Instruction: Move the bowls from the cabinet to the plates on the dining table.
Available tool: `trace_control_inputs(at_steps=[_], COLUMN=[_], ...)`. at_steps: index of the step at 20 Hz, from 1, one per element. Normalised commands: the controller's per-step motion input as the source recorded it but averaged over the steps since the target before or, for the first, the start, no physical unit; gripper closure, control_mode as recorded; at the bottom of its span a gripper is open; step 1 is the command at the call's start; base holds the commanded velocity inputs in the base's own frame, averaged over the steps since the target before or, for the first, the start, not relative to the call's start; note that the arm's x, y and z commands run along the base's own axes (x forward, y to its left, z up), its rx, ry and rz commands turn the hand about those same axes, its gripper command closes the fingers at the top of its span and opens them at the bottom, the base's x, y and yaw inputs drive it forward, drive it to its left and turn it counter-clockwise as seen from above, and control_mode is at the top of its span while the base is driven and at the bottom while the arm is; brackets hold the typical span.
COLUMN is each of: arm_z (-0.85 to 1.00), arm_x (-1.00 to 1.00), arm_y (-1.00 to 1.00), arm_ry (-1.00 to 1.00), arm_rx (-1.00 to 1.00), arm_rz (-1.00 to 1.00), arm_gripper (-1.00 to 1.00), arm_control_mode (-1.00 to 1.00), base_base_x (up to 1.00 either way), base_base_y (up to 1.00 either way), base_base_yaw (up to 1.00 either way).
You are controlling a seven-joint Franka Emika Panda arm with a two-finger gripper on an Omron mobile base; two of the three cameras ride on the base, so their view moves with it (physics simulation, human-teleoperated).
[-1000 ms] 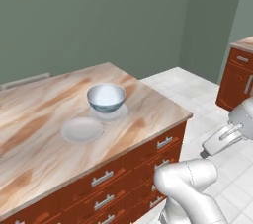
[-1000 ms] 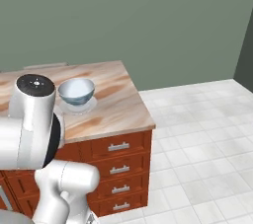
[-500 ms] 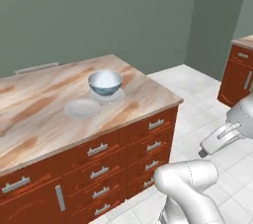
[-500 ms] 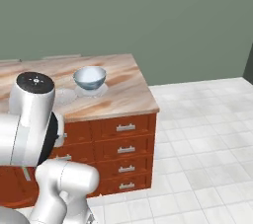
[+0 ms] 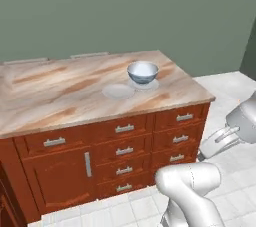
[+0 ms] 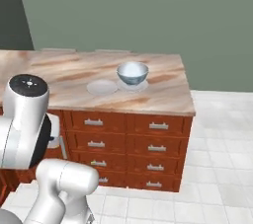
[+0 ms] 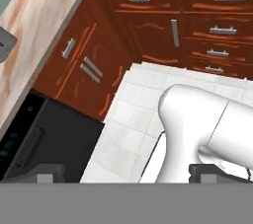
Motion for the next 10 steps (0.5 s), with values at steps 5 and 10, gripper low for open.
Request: trace_control_inputs(at_steps=[5, 10], arm_z=[0.0, 0.0], arm_x=[0.0, 0.0], arm_y=[0.0, 0.0], arm_ry=[0.0, 0.0], arm_rx=[0.0, 0.0], arm_rz=[0.0, 0.0], arm_gripper=[-1.0, -1.0], arm_control_mode=[1.0, 1.0], base_base_x=[-0.06, -0.76], base_base_y=[0.0, -0.02], base_base_yaw=[0.76, 0.76])
